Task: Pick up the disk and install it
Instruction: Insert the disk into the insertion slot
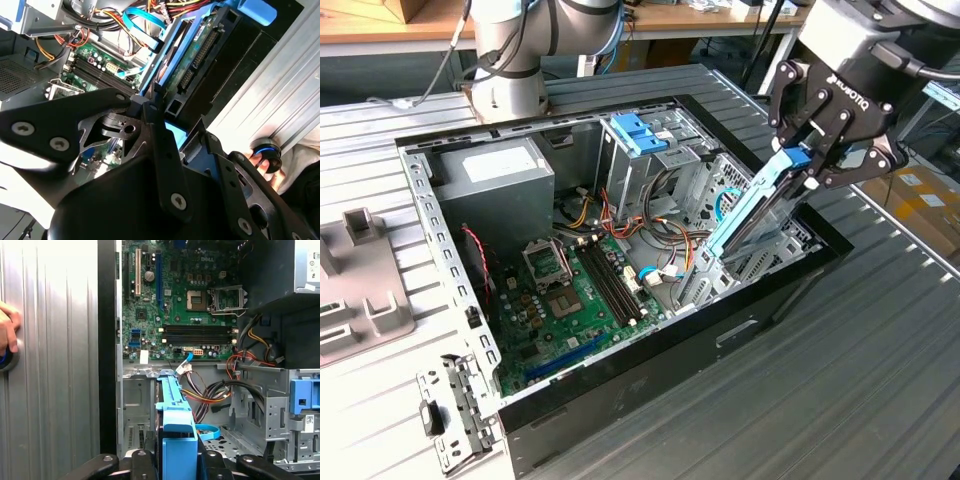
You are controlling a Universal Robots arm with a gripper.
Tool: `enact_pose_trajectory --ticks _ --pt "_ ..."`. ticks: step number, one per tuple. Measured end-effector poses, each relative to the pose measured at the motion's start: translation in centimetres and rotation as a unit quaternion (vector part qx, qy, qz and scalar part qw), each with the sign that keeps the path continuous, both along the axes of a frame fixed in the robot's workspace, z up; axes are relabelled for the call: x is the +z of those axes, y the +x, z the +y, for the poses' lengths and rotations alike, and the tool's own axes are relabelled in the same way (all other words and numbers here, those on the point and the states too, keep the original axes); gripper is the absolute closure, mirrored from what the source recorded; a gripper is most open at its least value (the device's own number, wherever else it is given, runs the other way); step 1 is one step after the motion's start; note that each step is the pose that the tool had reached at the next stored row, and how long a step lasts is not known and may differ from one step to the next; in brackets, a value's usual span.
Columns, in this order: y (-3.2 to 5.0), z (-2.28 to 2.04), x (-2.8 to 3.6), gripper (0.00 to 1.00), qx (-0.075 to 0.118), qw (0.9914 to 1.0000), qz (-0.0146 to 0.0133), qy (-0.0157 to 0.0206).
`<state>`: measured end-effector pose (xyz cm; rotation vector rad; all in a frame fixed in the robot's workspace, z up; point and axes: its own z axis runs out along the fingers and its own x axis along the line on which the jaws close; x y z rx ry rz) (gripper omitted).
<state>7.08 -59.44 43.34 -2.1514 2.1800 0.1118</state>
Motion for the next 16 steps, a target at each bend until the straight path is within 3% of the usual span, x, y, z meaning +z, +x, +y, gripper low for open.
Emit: enact_pose_trajectory --ticks 4,12,13,16 --pt "0.0 0.0 -0.42 0.63 0.0 1.0 0.0001 0.0" --pt "0.0 0.0 -0.43 0.62 0.0 1.0 0.0001 0.0" --pt "0.0 0.0 -0.44 0.56 0.0 1.0 0.0001 0.0001" --pt "0.0 0.0 -0.44 0.56 0.0 1.0 0.0001 0.0001"
